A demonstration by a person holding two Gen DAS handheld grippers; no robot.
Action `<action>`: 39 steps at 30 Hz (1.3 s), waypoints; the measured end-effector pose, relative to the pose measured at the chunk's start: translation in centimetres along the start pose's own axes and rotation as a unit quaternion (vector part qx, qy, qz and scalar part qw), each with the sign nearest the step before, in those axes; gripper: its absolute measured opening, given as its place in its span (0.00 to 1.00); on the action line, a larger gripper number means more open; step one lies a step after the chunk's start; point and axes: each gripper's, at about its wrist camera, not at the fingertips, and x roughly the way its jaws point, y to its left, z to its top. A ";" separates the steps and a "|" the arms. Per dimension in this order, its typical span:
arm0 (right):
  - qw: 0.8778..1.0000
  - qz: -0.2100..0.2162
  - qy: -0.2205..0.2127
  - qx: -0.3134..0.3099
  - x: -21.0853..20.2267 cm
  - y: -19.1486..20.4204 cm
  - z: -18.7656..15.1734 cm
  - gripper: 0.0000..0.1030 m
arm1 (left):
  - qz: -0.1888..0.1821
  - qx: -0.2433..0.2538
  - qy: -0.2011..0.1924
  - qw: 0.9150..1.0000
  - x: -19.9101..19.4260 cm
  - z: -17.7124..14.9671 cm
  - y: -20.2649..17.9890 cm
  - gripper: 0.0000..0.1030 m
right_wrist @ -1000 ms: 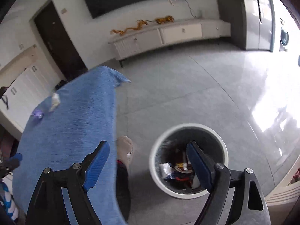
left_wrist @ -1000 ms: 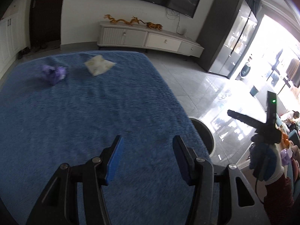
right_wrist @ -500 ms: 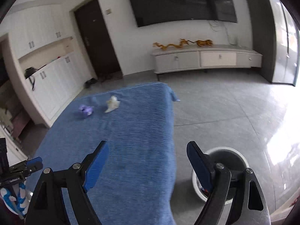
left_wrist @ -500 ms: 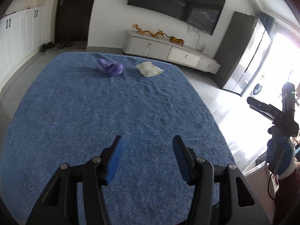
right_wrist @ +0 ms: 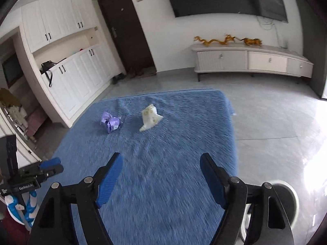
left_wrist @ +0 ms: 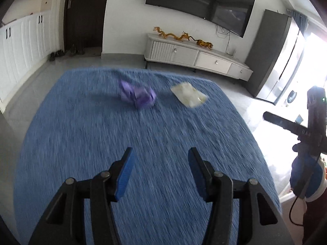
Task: Collect trash
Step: 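Grasp the purple bag with the left tool while the right tool grasps the patterned tissue pack, then carry purple bag and tissue pack over the bin and open both tools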
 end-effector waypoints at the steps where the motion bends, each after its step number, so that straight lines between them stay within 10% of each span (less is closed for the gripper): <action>1: 1.000 0.004 0.004 -0.001 1.3 0.0 0.5 0.74 | 0.005 0.002 0.000 1.000 1.1 1.0 0.2 0.51; 16: 0.998 0.033 0.045 -0.019 15.7 0.3 5.4 0.74 | 0.057 0.026 -0.004 0.998 13.6 8.3 1.1 0.51; 29: 0.997 0.049 0.051 -0.023 18.5 0.8 4.8 0.34 | 0.070 0.021 -0.016 0.997 15.7 7.1 1.5 0.40; 39: 0.996 0.056 0.051 -0.041 18.8 1.5 4.7 0.23 | 0.070 0.017 -0.024 0.997 15.2 6.9 1.6 0.36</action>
